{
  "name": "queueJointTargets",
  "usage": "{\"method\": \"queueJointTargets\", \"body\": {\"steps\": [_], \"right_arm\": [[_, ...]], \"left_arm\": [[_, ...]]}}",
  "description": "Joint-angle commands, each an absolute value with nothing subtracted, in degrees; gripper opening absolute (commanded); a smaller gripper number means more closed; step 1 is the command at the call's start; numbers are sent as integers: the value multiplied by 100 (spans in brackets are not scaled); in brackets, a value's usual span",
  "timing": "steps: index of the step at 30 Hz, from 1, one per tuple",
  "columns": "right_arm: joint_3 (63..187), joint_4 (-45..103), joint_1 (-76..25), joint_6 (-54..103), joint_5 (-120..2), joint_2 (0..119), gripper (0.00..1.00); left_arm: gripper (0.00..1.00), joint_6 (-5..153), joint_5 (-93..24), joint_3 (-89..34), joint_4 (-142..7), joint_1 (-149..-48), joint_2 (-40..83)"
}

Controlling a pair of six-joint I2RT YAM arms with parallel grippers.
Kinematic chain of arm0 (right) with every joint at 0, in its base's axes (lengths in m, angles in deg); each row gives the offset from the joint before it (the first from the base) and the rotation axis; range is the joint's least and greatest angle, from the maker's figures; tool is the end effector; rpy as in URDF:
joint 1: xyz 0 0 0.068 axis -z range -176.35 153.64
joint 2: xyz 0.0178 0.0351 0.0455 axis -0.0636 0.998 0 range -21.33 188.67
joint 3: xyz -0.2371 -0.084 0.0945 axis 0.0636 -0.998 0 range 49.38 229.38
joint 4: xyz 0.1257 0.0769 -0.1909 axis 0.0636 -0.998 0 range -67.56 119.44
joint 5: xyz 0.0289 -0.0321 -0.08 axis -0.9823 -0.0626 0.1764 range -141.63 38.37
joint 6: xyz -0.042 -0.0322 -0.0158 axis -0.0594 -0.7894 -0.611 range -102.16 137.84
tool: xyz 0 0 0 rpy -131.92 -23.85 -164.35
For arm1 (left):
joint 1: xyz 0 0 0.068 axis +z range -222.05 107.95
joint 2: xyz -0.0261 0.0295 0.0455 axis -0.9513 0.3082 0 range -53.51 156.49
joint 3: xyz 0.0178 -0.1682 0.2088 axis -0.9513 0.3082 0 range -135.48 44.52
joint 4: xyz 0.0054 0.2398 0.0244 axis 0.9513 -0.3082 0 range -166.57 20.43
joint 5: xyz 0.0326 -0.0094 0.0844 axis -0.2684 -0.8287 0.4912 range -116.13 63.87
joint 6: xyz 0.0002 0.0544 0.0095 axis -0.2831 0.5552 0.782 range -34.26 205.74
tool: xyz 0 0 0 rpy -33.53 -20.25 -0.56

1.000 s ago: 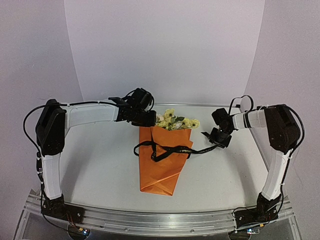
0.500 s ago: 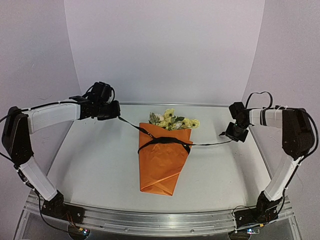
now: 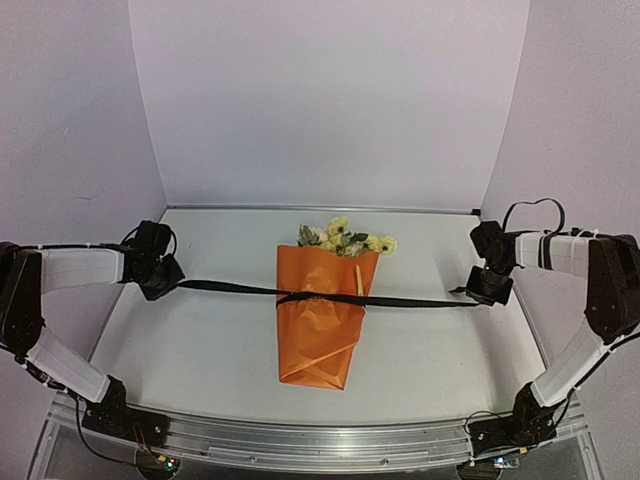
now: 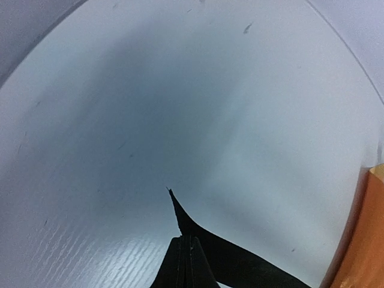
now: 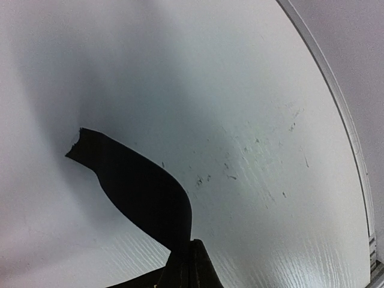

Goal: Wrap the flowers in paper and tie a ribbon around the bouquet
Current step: Cross the ribbon over the folded bouquet.

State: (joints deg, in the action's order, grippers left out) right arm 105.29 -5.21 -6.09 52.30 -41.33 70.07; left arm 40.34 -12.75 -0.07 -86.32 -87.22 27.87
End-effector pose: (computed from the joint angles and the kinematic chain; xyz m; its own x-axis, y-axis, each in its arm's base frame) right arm 0.2777 0.0408 0.1880 -0.8247 0.4233 -0.3752 0.4367 0.8980 0.0535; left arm 0.2546 -0.0600 0.1958 -0.6318 -0.5464 -0.5498 -0.4671 0.8344 -0.2925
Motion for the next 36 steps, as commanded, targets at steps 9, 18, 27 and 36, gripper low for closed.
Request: {"method": "queueJointTargets", "body": {"steps": [9, 18, 27, 36], "right_arm": [[10754, -1292, -737, 5508, -4837, 7062, 11], [10939, -1646, -753, 5192, -4934, 6524, 49], [10552, -439, -1692, 2874, -5291, 5849, 62], [10418, 148, -2299, 2295, -6205, 5762, 66]], "left_arm": [[1, 3247, -2840, 336, -7457, -8296, 3186], [71, 4139, -2377, -70, -8126, -8302, 2490], [69, 8223, -2165, -777, -7771, -10017, 2628], [70, 11291, -3443, -327, -7136, -10789, 3022]]}}
